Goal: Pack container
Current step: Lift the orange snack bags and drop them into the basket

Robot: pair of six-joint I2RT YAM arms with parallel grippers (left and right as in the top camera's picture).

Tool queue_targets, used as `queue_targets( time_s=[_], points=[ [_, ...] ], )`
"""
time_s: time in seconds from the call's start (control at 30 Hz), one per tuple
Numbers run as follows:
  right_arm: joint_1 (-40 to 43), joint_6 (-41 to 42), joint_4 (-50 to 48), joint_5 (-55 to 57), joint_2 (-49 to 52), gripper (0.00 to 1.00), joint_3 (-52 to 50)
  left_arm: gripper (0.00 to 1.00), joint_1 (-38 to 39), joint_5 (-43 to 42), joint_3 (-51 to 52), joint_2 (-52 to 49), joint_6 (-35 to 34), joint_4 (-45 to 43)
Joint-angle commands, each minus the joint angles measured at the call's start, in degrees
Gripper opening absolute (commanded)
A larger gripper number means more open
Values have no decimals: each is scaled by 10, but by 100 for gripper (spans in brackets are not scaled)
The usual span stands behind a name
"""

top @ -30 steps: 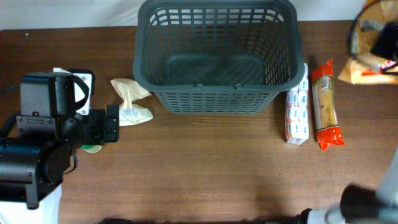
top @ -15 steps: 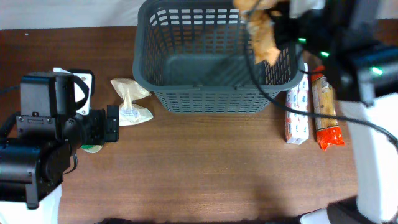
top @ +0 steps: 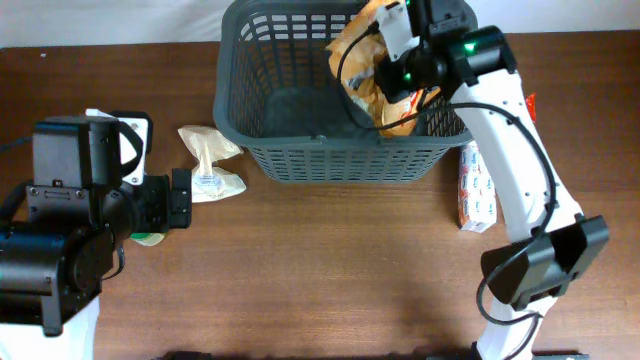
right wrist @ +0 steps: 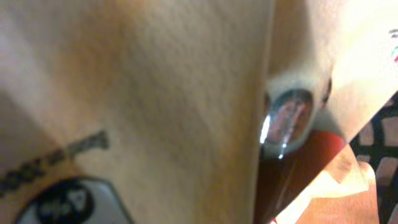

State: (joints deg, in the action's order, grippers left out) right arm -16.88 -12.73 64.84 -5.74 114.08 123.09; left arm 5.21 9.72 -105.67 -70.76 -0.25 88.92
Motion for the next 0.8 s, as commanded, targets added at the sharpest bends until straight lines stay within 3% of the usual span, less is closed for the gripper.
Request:
queue_targets(
  time_s=[0.0, 0.4, 0.77],
  points=[
    [-4, -82, 1, -11, -26, 4, -2, 99, -3, 6, -3, -2, -2, -1],
    [-4, -293, 74, 3, -2, 4, -9, 99, -3, 6, -3, -2, -2, -1],
    [-4, -314, 82, -16, 35, 4, -11, 99, -3, 6, -3, -1, -2, -1]
  ],
)
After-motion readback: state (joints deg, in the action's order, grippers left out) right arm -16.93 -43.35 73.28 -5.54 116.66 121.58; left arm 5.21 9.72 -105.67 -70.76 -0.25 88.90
